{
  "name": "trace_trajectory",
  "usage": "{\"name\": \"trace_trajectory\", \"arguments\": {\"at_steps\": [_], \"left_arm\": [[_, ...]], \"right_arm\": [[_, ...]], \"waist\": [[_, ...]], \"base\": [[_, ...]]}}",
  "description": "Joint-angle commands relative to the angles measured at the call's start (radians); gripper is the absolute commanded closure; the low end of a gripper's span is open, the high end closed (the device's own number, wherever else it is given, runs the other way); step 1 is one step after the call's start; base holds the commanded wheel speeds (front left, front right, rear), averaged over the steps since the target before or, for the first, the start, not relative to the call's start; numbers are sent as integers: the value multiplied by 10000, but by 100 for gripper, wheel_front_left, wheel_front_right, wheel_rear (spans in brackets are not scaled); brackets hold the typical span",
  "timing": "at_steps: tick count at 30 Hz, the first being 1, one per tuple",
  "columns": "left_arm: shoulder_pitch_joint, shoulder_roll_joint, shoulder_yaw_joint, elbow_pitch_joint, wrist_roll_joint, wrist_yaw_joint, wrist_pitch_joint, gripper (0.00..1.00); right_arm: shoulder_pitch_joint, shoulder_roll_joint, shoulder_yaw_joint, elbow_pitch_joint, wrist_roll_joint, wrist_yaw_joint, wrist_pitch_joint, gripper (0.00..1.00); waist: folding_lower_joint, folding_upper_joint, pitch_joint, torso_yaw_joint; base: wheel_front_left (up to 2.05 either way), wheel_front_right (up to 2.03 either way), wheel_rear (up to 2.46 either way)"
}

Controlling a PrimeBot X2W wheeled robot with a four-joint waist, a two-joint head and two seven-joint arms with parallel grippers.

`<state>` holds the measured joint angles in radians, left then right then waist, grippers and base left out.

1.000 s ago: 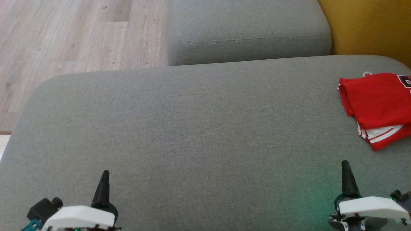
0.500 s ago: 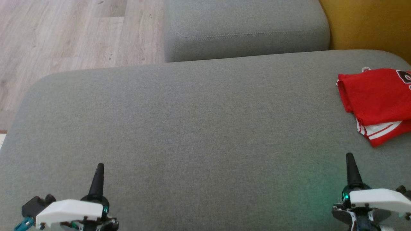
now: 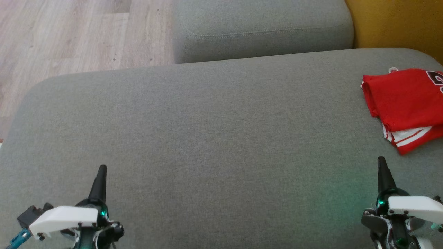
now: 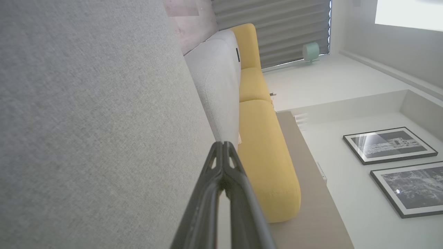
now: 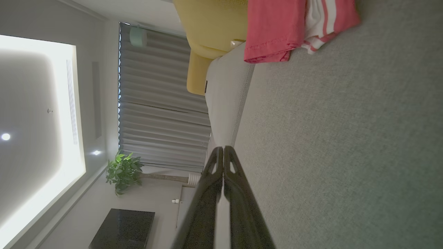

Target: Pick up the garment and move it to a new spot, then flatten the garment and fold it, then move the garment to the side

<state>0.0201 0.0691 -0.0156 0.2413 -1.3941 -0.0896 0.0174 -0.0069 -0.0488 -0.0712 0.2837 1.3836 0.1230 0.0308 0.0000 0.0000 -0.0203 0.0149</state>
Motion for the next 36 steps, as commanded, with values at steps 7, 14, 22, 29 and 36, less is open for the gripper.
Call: {"name": "trace_trajectory", "arguments": {"at_steps": [7,14,22,29,36], "left_arm": [[-837,133,543,-168,-958,-210,242,100],[-1062,123,725,-66,-1802,-320,450,100],[-1247,105,886,19,-2485,-410,631,100],[-1249,82,919,21,-2458,-410,657,100],[-1252,58,953,22,-2429,-410,685,100]], "right_arm": [[-689,-191,30,-386,959,70,255,100],[-854,-188,-91,-395,1776,74,464,100],[-989,-181,-198,-403,2440,77,641,100],[-991,-166,-218,-401,2423,77,658,100],[-993,-151,-240,-400,2405,77,675,100]], "waist": [[0,0,82,-53],[0,0,166,-106],[0,0,235,-149],[0,0,235,-149],[0,0,235,-149]], "base": [[0,0,0],[0,0,0],[0,0,0],[0,0,0],[0,0,0]]}}
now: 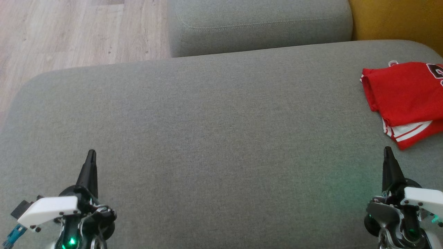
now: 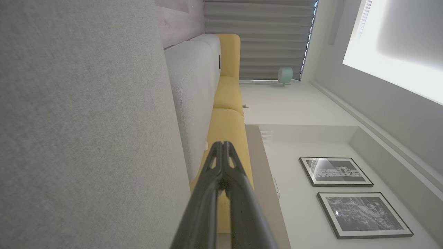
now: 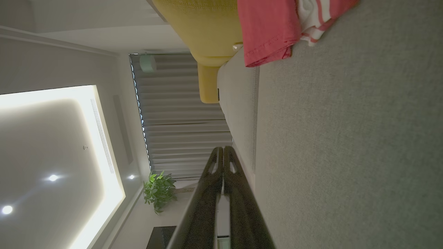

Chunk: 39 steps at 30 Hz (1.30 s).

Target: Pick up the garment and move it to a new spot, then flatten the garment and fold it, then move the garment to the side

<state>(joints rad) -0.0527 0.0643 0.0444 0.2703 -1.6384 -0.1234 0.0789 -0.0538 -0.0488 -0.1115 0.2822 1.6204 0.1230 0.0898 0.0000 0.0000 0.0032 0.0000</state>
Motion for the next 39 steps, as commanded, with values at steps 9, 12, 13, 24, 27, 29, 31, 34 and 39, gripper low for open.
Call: {"name": "trace_trajectory", "arguments": {"at_steps": [9,12,13,24,27,29,31,34,39], "left_arm": [[-527,80,389,-265,44,-73,98,100],[-528,75,396,-265,50,-73,104,100],[-528,72,400,-265,53,-73,107,100],[-531,45,438,-263,86,-73,138,100],[-532,38,448,-262,94,-73,146,100],[-532,34,454,-262,99,-73,151,100],[-533,29,461,-261,104,-73,156,100],[-534,23,470,-261,112,-73,163,100],[-535,12,484,-260,124,-73,175,100]], "right_arm": [[-525,-135,141,-383,18,77,102,100],[-526,-132,136,-383,14,77,106,100],[-526,-131,134,-383,12,77,108,100],[-528,-114,111,-381,-7,77,126,100],[-529,-110,105,-381,-12,77,131,100],[-529,-107,101,-381,-15,77,134,100],[-529,-105,97,-381,-18,77,137,100],[-530,-101,92,-380,-23,77,141,100],[-531,-95,83,-380,-30,77,148,100]], "waist": [[0,0,-1,0],[0,0,-1,0],[0,0,-1,0],[0,0,-1,0],[0,0,-1,0],[0,0,-1,0],[0,0,-1,0],[0,0,-1,0],[0,0,-1,0]], "base": [[0,0,0],[0,0,0],[0,0,0],[0,0,0],[0,0,0],[0,0,0],[0,0,0],[0,0,0],[0,0,0]]}}
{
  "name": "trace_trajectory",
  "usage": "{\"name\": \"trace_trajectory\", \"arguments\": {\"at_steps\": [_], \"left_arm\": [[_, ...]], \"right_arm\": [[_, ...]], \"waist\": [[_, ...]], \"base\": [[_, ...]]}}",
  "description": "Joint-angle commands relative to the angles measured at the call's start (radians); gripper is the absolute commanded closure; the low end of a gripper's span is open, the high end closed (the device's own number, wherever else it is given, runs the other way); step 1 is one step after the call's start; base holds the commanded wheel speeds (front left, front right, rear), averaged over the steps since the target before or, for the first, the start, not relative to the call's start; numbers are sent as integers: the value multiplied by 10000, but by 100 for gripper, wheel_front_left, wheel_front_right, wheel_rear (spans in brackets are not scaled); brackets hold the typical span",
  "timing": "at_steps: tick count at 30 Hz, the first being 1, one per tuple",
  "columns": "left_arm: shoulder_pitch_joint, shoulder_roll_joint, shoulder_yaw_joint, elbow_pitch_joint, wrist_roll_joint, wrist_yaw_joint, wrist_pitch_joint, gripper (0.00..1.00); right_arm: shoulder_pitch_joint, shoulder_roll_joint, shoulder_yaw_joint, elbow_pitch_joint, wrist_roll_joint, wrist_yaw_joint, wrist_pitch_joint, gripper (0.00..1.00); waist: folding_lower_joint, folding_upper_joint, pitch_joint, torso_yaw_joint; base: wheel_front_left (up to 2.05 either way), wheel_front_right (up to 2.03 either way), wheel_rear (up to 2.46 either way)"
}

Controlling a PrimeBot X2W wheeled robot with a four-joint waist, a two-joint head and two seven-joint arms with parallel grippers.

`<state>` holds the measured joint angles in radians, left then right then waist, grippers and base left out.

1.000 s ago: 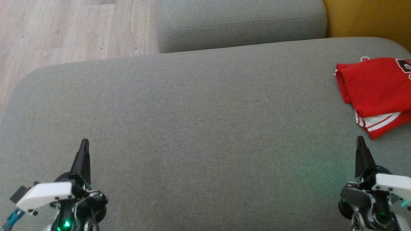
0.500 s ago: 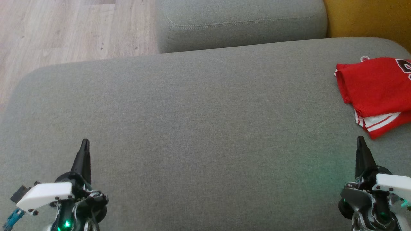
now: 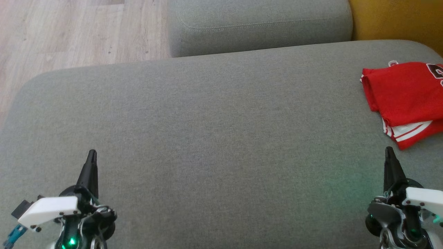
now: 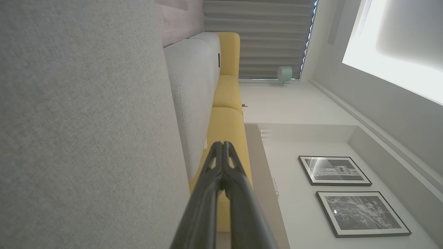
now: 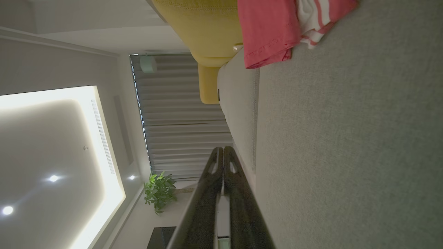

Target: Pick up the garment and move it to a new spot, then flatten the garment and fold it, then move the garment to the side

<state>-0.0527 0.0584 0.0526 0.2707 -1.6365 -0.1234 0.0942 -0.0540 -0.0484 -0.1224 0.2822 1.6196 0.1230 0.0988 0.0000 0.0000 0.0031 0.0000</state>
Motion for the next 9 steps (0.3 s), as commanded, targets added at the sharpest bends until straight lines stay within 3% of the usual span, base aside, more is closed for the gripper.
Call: {"name": "trace_trajectory", "arguments": {"at_steps": [1,9], "left_arm": [[-535,70,404,-264,107,-73,24,100],[-537,55,426,-263,125,-73,41,100]], "right_arm": [[-529,-98,191,-380,-24,77,60,100],[-530,-89,178,-379,-34,77,70,100]], "waist": [[0,0,0,0],[0,0,0,0]], "base": [[0,0,0],[0,0,0]]}}
